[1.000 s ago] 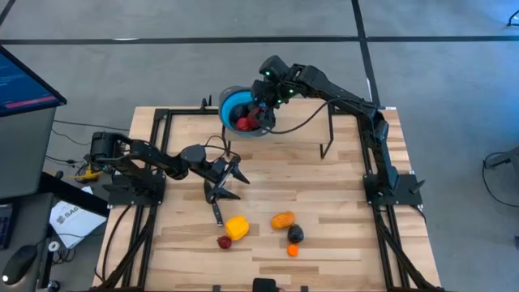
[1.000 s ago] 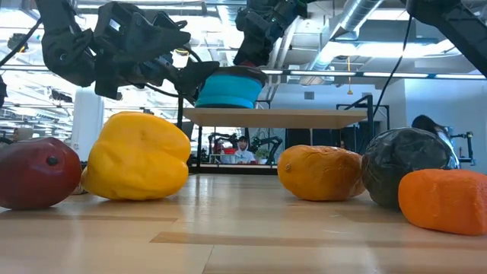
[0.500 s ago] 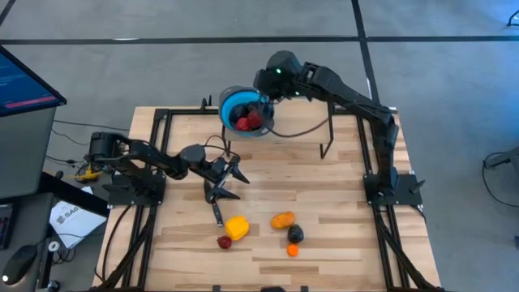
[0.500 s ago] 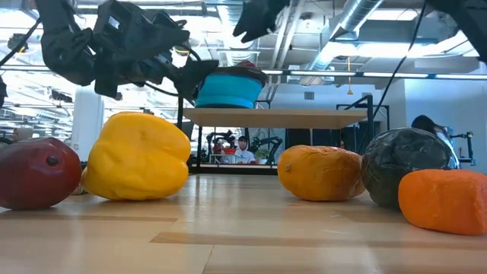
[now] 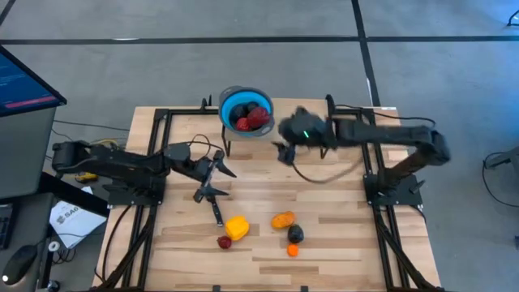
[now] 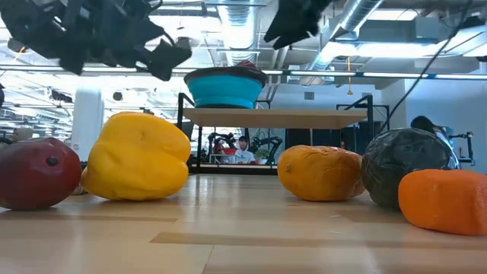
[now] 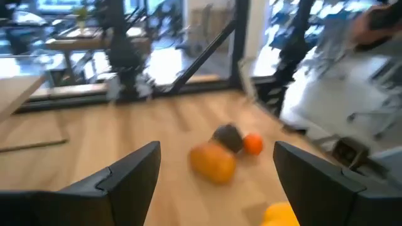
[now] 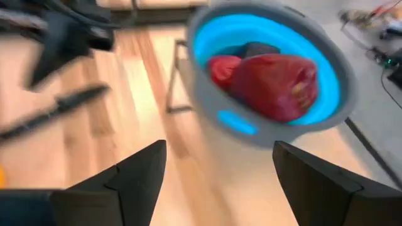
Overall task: Pick & Place Fruit
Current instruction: Put the yellow pepper into the blue strainer bowl on the shelf
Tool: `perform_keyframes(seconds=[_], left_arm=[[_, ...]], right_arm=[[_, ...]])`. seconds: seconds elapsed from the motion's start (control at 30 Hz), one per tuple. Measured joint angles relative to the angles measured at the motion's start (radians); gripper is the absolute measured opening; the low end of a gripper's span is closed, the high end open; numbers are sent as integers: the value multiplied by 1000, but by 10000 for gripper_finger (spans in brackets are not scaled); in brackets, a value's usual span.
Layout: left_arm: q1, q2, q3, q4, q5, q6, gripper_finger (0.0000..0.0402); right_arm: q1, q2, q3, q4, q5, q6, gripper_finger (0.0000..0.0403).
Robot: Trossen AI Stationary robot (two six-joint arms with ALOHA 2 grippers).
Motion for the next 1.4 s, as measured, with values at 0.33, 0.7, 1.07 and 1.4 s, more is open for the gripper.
perform_keyframes(seconds=[0.33, 0.7, 1.07, 1.4], left_arm=[[-320, -73, 80, -473, -424, -122, 301], [-732, 129, 178, -597, -918, -820, 301], [-782, 473, 257, -433, -1146, -1037, 301], [-797, 537, 353, -428, -1230, -1069, 301]], right_arm=[[241, -144, -592, 702, 50, 159, 286], [237, 45, -639, 1002, 51, 51, 286], [291, 126, -639, 1067, 47, 150, 286], [302, 122, -639, 1071, 47, 164, 286]])
